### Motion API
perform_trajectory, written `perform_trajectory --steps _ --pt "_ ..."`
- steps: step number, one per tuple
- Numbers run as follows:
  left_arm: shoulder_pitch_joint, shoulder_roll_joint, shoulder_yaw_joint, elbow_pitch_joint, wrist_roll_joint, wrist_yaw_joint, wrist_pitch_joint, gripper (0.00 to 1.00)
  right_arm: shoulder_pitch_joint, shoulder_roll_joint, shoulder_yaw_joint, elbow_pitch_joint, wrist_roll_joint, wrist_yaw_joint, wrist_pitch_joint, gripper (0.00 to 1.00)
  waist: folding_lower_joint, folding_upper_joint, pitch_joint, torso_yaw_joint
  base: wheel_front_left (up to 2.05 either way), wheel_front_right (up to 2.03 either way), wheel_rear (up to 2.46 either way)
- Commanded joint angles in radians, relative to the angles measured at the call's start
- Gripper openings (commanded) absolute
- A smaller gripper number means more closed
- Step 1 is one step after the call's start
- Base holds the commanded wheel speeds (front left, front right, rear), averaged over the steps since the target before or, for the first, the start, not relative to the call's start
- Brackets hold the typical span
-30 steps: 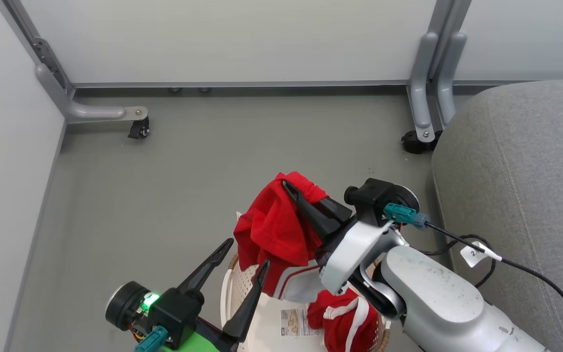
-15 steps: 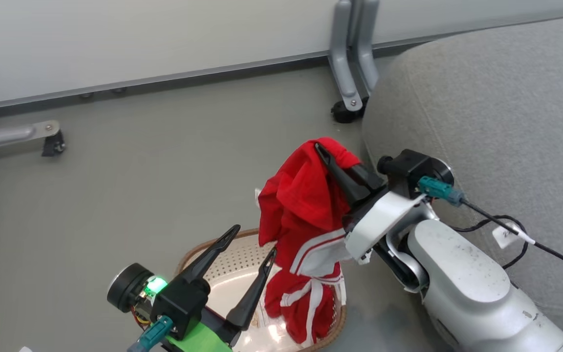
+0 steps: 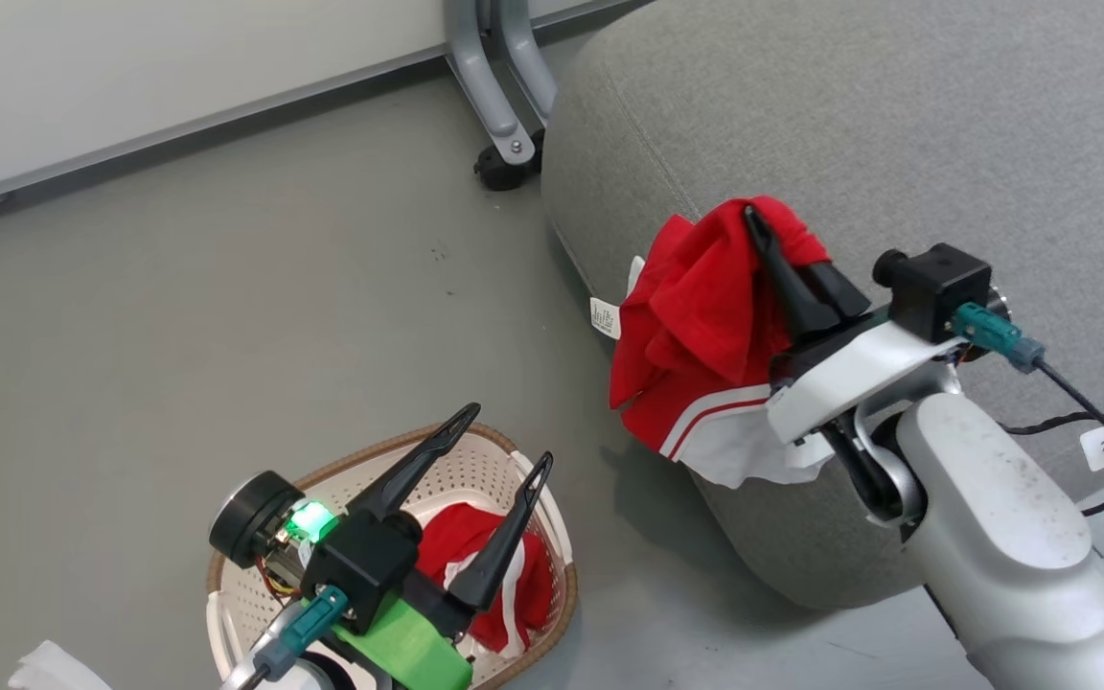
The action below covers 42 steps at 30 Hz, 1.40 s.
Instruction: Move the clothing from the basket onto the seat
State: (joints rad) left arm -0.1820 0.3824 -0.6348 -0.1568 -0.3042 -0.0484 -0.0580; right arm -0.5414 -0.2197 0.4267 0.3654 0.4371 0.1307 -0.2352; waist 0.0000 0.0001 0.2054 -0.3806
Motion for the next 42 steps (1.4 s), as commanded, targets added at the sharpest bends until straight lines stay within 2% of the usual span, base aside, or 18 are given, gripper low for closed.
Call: perform_trajectory --steps 1,10,19,25,29,37,38,39,40,42 --pt "-0.020 0.007 0.003 -0.002 0.004 -0.002 0.003 1.00 -0.008 -0.009 -0.021 -0.005 -0.008 0.000 -0.007 0.00 0.0000 -0.0001 0.054 -0.056 0.00 0.00 0.00" --pt "-0.085 0.010 -0.001 -0.021 0.020 -0.015 0.018 1.00 -0.129 -0.084 -0.230 0.017 0.028 0.000 -0.014 0.00 0.0000 -0.0001 0.129 -0.011 0.00 0.00 0.00" --pt "-0.161 0.030 0.006 -0.050 0.045 -0.022 0.024 1.00 -0.330 -0.213 -0.436 0.038 0.030 0.000 0.013 0.00 0.0000 -0.0001 0.263 0.090 0.00 0.00 0.00" --pt "-0.212 0.045 0.023 -0.070 0.060 -0.022 0.014 1.00 -0.393 -0.286 -0.555 0.071 0.015 0.000 0.046 0.00 0.0000 -0.0001 0.362 0.147 0.00 0.00 0.00" --pt "-0.243 0.058 0.027 -0.077 0.071 -0.029 0.010 1.00 -0.362 -0.280 -0.586 0.127 0.003 0.000 0.048 0.00 0.0000 -0.0001 0.420 0.167 0.00 0.00 0.00" --pt "-0.268 0.059 0.015 -0.066 0.074 -0.035 0.007 1.00 -0.274 -0.175 -0.610 0.301 0.007 0.000 -0.002 0.00 0.0000 -0.0001 0.469 0.168 0.00 0.00 0.00" --pt "-0.270 0.058 0.012 -0.063 0.074 -0.035 0.006 1.00 -0.263 -0.166 -0.616 0.318 0.010 0.000 -0.010 0.33 0.0000 -0.0001 0.470 0.168 0.00 0.00 0.00" --pt "-0.270 0.057 0.011 -0.060 0.074 -0.035 0.004 1.00 -0.255 -0.159 -0.623 0.330 0.012 0.000 -0.015 0.93 0.0000 -0.0001 0.468 0.168 0.00 0.00 0.00" --pt "-0.270 0.055 0.010 -0.056 0.072 -0.035 0.002 1.00 -0.239 -0.149 -0.629 0.341 0.014 0.000 -0.020 1.00 0.0000 -0.0001 0.464 0.168 0.00 0.00 0.00" --pt "-0.268 0.051 0.010 -0.049 0.070 -0.030 -0.006 1.00 -0.207 -0.131 -0.639 0.348 0.012 0.000 -0.027 1.00 0.0000 -0.0001 0.451 0.169 0.00 0.00 0.00"
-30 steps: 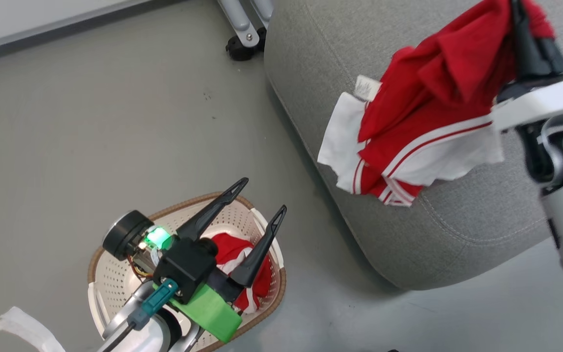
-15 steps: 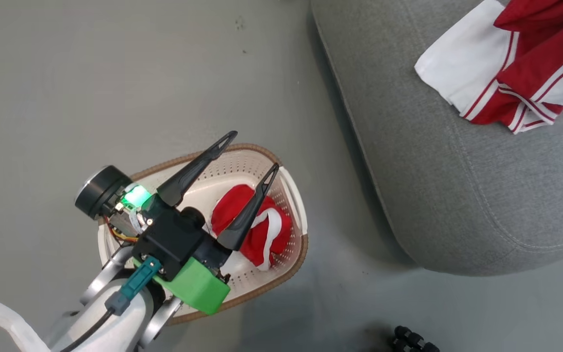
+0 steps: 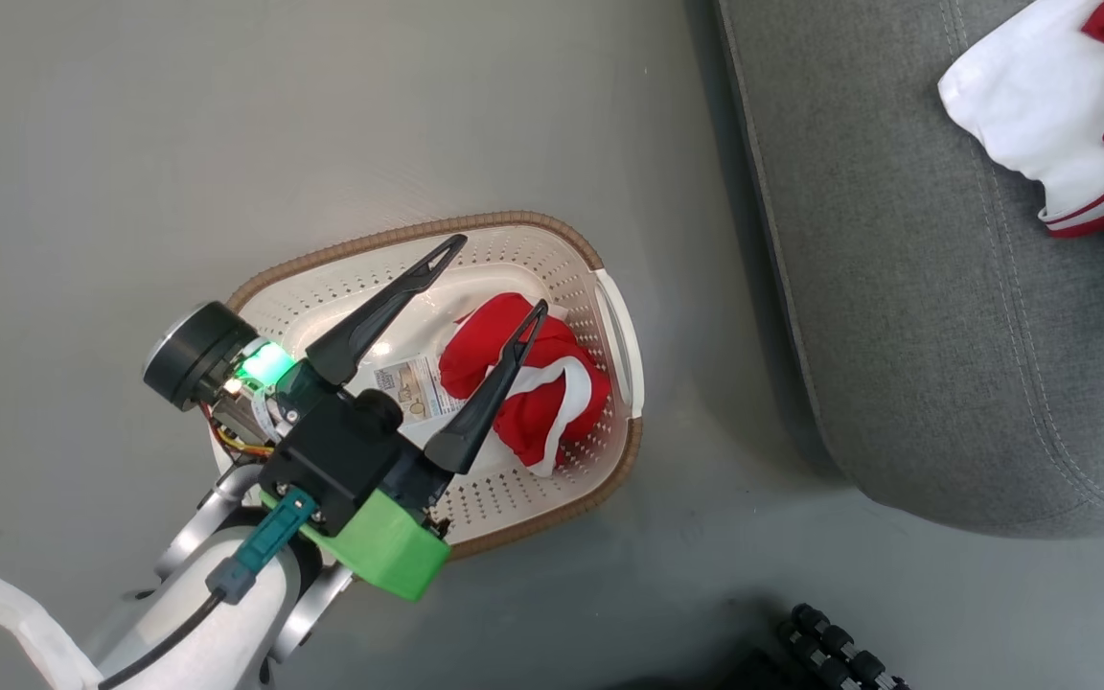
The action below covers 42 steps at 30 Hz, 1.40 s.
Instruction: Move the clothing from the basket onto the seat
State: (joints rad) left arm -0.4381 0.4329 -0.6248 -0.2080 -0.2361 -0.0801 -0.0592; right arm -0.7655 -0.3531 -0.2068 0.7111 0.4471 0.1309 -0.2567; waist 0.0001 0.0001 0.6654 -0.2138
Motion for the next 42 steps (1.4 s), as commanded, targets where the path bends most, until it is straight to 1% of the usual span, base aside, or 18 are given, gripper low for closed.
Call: perform_trajectory --steps 1,3,7,9,13,16,18,23,27,30,35,42 --pt "-0.009 -0.002 0.002 0.006 0.000 0.006 -0.010 1.00 0.033 0.007 -0.013 -0.001 0.002 0.000 -0.008 1.00 -0.0001 -0.0001 -0.017 0.003 0.00 0.00 0.00" --pt "0.004 -0.008 0.008 0.016 -0.007 0.019 -0.025 1.00 0.072 0.025 -0.031 -0.031 -0.003 0.000 -0.008 1.00 -0.0001 -0.0001 -0.037 0.003 0.00 0.00 0.00" --pt "0.025 -0.022 0.016 0.047 -0.019 0.039 -0.054 1.00 0.187 0.073 -0.073 -0.148 -0.039 0.000 -0.008 1.00 -0.0001 -0.0001 -0.088 0.007 0.00 0.00 0.00" --pt "0.036 -0.029 0.024 0.065 -0.025 0.050 -0.074 1.00 0.245 0.100 -0.090 -0.234 -0.075 0.000 -0.009 1.00 -0.0001 -0.0001 -0.118 0.010 0.00 0.00 0.00" --pt "0.063 -0.053 0.053 0.107 -0.050 0.087 -0.128 1.00 0.366 0.182 -0.104 -0.404 -0.145 0.000 -0.009 1.00 -0.0001 -0.0001 -0.174 0.020 0.00 0.00 0.00" --pt "0.079 -0.074 0.092 0.138 -0.068 0.123 -0.169 1.00 0.445 0.234 -0.077 -0.521 -0.203 0.000 -0.009 1.00 -0.0001 -0.0001 -0.211 0.036 0.00 0.00 0.00" --pt "0.090 -0.088 0.114 0.158 -0.080 0.138 -0.187 1.00 0.486 0.258 -0.043 -0.589 -0.223 0.000 -0.009 1.00 -0.0001 -0.0001 -0.232 0.051 0.00 0.00 0.00" --pt "0.118 -0.113 0.185 0.201 -0.103 0.172 -0.206 1.00 0.577 0.285 0.022 -0.711 -0.269 0.000 0.000 1.00 -0.0001 -0.0001 -0.283 0.092 0.00 0.00 0.00" --pt "0.154 -0.147 0.271 0.212 -0.108 0.191 -0.206 1.00 0.634 0.295 0.073 -0.792 -0.298 0.000 0.026 1.00 -0.0001 -0.0001 -0.329 0.134 0.00 0.00 0.00" --pt "0.188 -0.176 0.329 0.213 -0.103 0.193 -0.206 1.00 0.667 0.298 0.110 -0.830 -0.311 0.000 0.050 1.00 -0.0001 -0.0001 -0.359 0.162 0.00 0.00 0.00" --pt "0.264 -0.215 0.416 0.240 -0.085 0.176 -0.206 1.00 0.708 0.300 0.166 -0.851 -0.323 0.000 0.080 1.00 -0.0001 -0.0001 -0.422 0.199 0.00 0.00 0.00" --pt "0.364 -0.243 0.471 0.281 -0.049 0.134 -0.205 1.00 0.767 0.301 0.183 -0.837 -0.328 0.000 0.104 1.00 -0.0001 -0.0001 -0.508 0.210 0.00 0.00 0.00"
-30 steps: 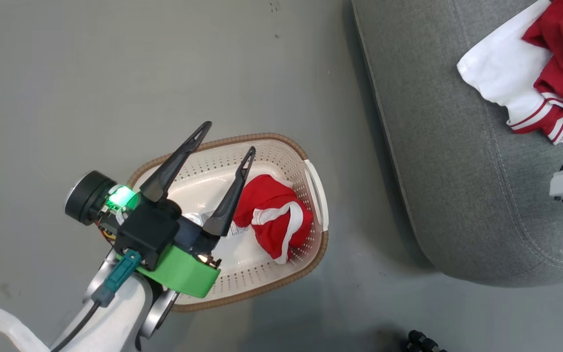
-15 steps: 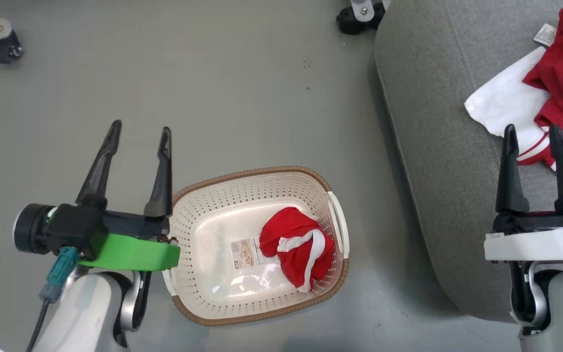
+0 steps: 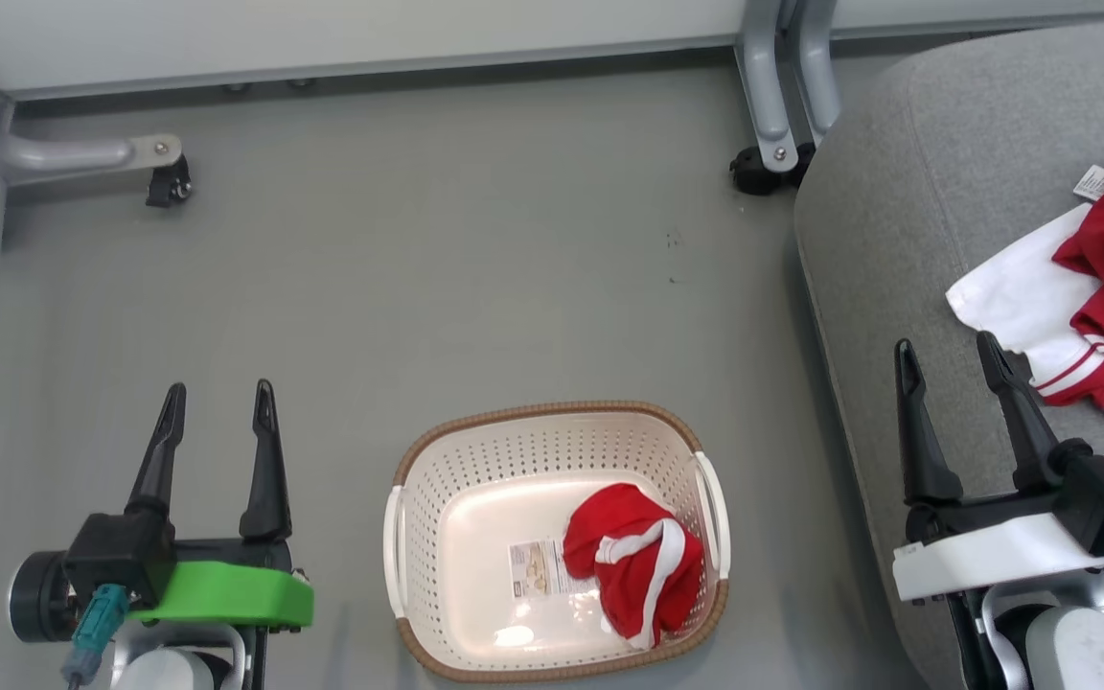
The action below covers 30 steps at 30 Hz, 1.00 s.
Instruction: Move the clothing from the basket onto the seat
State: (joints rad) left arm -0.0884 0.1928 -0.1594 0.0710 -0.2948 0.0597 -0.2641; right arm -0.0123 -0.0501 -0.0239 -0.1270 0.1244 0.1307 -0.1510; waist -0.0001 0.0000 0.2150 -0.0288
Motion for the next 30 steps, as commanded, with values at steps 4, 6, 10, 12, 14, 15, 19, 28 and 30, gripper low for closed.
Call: perform_trajectory --steps 4,6,10,12,14,15,19,28,30 --pt "0.062 -0.014 0.017 0.026 0.030 -0.024 0.000 1.00 0.054 -0.002 0.001 0.004 -0.009 0.000 0.018 1.00 0.0001 0.0000 -0.103 0.023 0.00 0.00 0.00" --pt "0.081 -0.020 0.020 0.038 0.035 -0.032 0.000 1.00 0.073 -0.001 0.007 0.002 -0.010 0.000 0.026 1.00 0.0001 0.0000 -0.122 0.022 0.00 0.00 0.00" --pt "0.115 -0.031 0.025 0.055 0.050 -0.043 0.000 1.00 0.110 -0.001 0.013 -0.002 -0.011 0.000 0.041 1.00 0.0001 0.0000 -0.158 0.022 0.00 0.00 0.00" --pt "0.131 -0.036 0.027 0.063 0.058 -0.049 0.000 1.00 0.130 -0.001 0.015 -0.004 -0.010 0.000 0.051 1.00 0.0001 0.0000 -0.175 0.023 0.00 0.00 0.00" --pt "0.144 -0.040 0.028 0.070 0.064 -0.051 0.000 1.00 0.145 -0.001 0.019 -0.009 -0.009 0.000 0.060 1.00 0.0001 0.0000 -0.191 0.023 0.00 0.00 0.00" --pt "0.152 -0.041 0.029 0.074 0.068 -0.055 0.000 1.00 0.156 -0.001 0.021 -0.010 -0.010 0.000 0.064 1.00 0.0001 0.0000 -0.200 0.023 0.00 0.00 0.00" --pt "0.165 -0.048 0.030 0.080 0.084 -0.062 0.000 1.00 0.181 -0.002 0.024 -0.024 -0.009 0.000 0.081 1.00 0.0001 0.0000 -0.216 0.023 0.00 0.00 0.00" --pt "0.151 -0.058 0.039 0.099 0.099 -0.078 0.000 1.00 0.202 -0.002 0.020 -0.044 -0.005 0.000 0.095 1.00 0.0001 0.0000 -0.222 0.022 0.00 0.00 0.00" --pt "0.152 -0.062 0.042 0.103 0.102 -0.081 0.000 1.00 0.207 -0.002 0.018 -0.044 -0.002 0.000 0.097 1.00 0.0001 0.0000 -0.223 0.023 0.00 0.00 0.00"
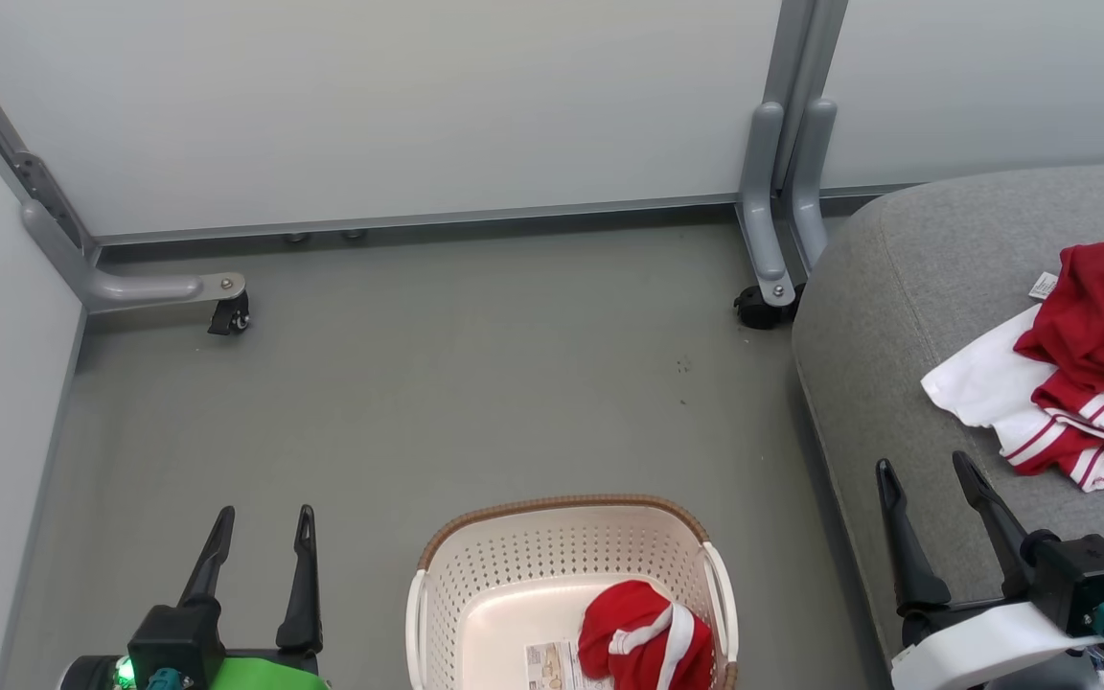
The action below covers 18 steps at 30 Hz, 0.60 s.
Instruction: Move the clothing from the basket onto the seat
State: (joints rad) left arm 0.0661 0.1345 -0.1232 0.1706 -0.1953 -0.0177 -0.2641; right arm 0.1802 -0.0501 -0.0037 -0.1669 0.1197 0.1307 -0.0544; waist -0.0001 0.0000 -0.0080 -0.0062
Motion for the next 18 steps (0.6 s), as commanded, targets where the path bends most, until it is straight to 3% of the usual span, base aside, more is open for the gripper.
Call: perform_trajectory --steps 1,18 --pt "-0.001 -0.005 0.007 0.004 0.003 -0.005 0.000 1.00 0.016 -0.002 -0.003 -0.005 0.003 0.000 0.001 1.00 0.0001 0.0000 -0.001 0.001 0.00 0.00 0.00" --pt "-0.007 -0.017 0.024 0.004 0.036 -0.019 0.000 1.00 0.008 -0.001 0.006 -0.017 0.010 0.000 0.009 1.00 0.0001 0.0000 0.013 0.001 0.00 0.00 0.00"
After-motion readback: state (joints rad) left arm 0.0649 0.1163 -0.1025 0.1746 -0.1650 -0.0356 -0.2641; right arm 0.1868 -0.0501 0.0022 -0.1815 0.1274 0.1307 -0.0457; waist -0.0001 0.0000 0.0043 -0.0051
